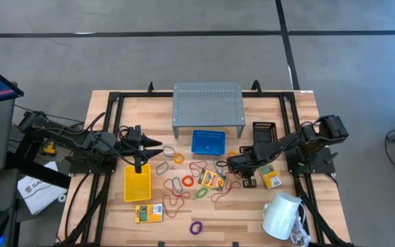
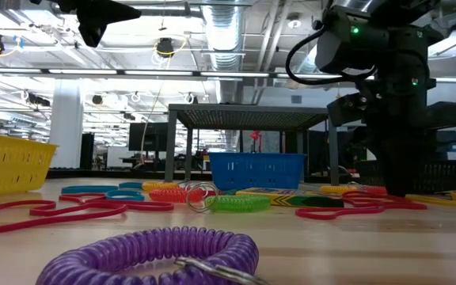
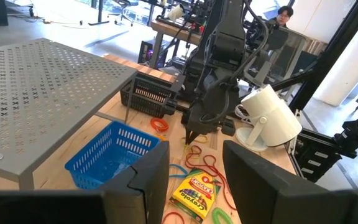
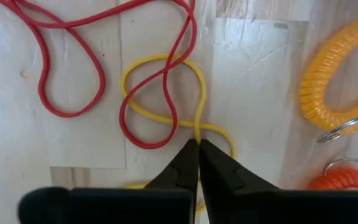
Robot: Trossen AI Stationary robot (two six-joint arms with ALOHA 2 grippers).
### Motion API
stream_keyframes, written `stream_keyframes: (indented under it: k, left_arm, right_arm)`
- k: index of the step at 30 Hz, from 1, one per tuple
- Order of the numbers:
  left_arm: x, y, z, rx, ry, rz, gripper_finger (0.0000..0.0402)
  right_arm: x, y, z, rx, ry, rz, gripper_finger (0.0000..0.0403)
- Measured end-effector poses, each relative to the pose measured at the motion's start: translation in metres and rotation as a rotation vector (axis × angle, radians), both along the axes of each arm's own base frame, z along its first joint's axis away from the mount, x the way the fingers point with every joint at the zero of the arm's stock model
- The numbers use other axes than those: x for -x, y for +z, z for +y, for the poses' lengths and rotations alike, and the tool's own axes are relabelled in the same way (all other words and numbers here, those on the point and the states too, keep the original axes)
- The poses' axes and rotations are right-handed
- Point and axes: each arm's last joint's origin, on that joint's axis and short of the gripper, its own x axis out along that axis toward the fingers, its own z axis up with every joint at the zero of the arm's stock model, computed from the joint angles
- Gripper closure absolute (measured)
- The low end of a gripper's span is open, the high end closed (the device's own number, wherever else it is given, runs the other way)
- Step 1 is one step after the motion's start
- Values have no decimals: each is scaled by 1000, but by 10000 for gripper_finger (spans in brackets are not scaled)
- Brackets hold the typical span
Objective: Pick & Place Office Desk Supplies
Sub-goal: Put the yellow rubber band into the black bin
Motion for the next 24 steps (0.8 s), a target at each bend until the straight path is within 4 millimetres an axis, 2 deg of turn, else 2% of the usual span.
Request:
stream_keyframes:
  k: [8, 13, 24]
  left_arm:
    - [0, 0, 0, 0, 0, 1, 257]
    - [0, 0, 0, 0, 0, 1, 257]
    - [0, 0, 0, 0, 0, 1, 257]
  right_arm:
    - [0, 0, 0, 1, -28, 4, 400]
    - [4, 8, -1, -15, -76, -21, 402]
    - [18, 61, -6, -62, -238, -247, 403]
